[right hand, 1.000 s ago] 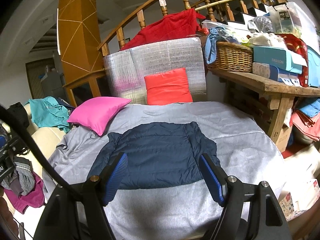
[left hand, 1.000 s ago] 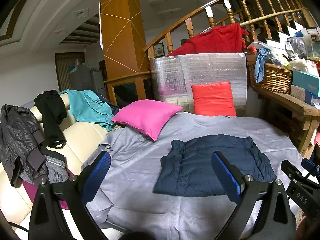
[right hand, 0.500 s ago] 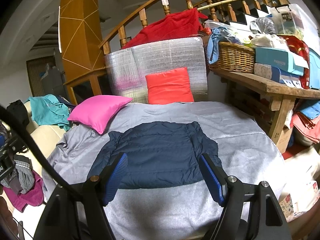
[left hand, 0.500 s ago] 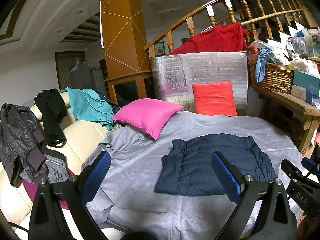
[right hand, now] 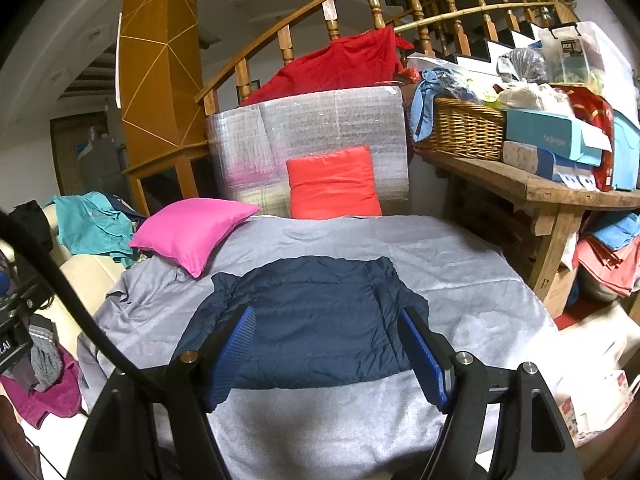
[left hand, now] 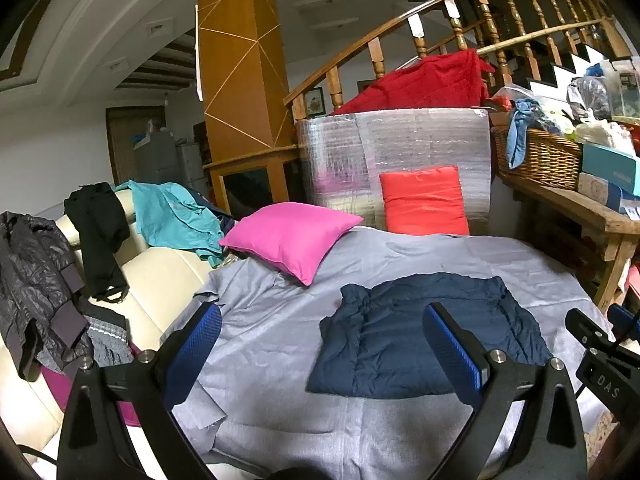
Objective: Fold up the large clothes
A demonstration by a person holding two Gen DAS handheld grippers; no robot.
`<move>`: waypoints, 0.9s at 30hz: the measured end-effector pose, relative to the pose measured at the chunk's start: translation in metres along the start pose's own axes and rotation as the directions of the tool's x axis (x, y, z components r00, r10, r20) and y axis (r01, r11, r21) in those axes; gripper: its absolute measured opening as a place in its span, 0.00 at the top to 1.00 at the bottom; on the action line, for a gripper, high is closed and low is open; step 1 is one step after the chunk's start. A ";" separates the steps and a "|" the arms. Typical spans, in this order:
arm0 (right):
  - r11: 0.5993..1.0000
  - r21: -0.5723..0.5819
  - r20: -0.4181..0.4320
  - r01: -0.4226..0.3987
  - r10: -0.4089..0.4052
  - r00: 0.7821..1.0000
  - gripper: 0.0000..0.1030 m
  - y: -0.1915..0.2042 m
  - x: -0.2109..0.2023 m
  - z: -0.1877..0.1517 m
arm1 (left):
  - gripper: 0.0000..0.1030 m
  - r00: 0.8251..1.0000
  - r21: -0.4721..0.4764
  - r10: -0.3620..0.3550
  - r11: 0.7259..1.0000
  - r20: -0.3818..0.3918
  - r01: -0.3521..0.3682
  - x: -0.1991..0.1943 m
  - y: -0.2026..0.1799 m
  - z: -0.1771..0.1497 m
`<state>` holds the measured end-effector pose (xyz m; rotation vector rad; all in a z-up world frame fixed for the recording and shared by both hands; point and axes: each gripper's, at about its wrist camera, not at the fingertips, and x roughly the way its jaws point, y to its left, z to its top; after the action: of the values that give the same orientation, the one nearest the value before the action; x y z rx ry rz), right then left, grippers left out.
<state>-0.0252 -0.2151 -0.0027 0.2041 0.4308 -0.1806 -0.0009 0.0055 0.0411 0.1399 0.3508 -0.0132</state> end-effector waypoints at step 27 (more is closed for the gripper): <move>0.999 -0.037 0.021 -0.001 0.002 1.000 0.25 0.020 -0.013 0.017 | 0.03 1.000 -0.052 -0.018 0.998 0.004 0.018 -0.002 0.026 0.006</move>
<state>-0.0254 -0.1982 0.0211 0.1656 0.4125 -0.1731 0.0005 0.0300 0.0504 0.0854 0.3490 -0.0223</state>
